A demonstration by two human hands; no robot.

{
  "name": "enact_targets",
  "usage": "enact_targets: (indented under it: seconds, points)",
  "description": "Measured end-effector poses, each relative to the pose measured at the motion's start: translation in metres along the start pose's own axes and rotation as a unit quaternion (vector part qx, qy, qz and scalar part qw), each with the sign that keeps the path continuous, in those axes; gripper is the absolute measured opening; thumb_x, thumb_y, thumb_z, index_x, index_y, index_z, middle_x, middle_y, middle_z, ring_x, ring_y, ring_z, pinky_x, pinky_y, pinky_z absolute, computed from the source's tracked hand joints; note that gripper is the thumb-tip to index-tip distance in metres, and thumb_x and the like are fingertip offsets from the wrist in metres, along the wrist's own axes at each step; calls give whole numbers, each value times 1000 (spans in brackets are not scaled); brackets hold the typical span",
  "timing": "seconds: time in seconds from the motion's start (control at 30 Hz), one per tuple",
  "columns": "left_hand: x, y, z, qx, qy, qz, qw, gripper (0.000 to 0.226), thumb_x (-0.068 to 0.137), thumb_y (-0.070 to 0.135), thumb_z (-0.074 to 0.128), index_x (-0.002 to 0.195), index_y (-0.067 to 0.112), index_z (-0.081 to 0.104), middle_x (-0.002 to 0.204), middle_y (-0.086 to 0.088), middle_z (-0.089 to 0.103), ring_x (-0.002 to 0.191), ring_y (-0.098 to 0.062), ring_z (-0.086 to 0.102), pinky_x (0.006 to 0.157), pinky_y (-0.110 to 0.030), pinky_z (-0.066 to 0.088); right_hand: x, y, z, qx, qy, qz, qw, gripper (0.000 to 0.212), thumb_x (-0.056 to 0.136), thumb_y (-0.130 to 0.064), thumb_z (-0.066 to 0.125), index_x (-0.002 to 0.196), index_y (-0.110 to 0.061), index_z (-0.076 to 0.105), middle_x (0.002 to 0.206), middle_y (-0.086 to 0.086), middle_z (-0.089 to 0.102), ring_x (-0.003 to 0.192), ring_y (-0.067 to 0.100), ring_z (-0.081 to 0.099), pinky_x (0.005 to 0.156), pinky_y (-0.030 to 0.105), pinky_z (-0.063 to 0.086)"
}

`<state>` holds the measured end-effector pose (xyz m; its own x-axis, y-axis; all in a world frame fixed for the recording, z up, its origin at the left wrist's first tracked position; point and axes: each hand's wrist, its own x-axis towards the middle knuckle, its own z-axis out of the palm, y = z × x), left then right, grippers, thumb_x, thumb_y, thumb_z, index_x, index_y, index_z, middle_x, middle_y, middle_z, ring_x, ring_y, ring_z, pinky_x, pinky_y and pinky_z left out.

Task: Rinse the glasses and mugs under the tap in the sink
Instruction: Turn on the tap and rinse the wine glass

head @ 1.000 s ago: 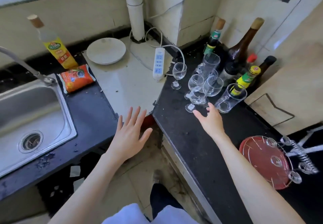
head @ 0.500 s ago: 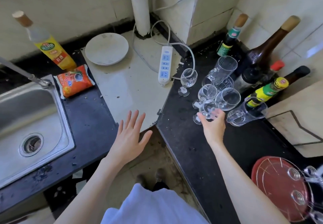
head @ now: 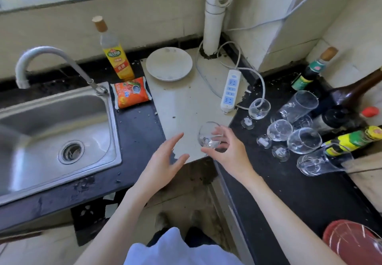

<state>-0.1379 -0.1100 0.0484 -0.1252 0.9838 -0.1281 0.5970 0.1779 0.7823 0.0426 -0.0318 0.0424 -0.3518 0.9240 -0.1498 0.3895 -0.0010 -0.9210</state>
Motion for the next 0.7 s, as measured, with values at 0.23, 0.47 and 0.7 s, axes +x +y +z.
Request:
enact_targets:
  seconds: [0.23,0.47,0.7]
  points:
    - [-31,-35,-101,-168,94,-23,981,52,74,43,62,122,44,43,122,17,56,110,-2,57,96,-31,47,29,-79,108,-124,-155,-199,960,67,73,-38,74,131,-20,45,114,-7,58,95,6,58,82,15,49]
    - [-51,-120,-199,-236,155,-59,958,54,62,39,72,108,43,44,115,16,54,93,1,63,82,-20,51,63,-133,247,-161,-228,-225,933,72,73,-43,73,133,-14,46,104,-4,58,78,7,53,74,14,47]
    - [-41,-219,-286,-281,129,-91,947,53,66,26,76,109,33,48,113,-1,59,87,-7,64,85,-28,51,95,-168,349,-140,-317,-142,927,67,81,-17,71,139,-20,38,106,-8,56,96,12,58,81,18,49]
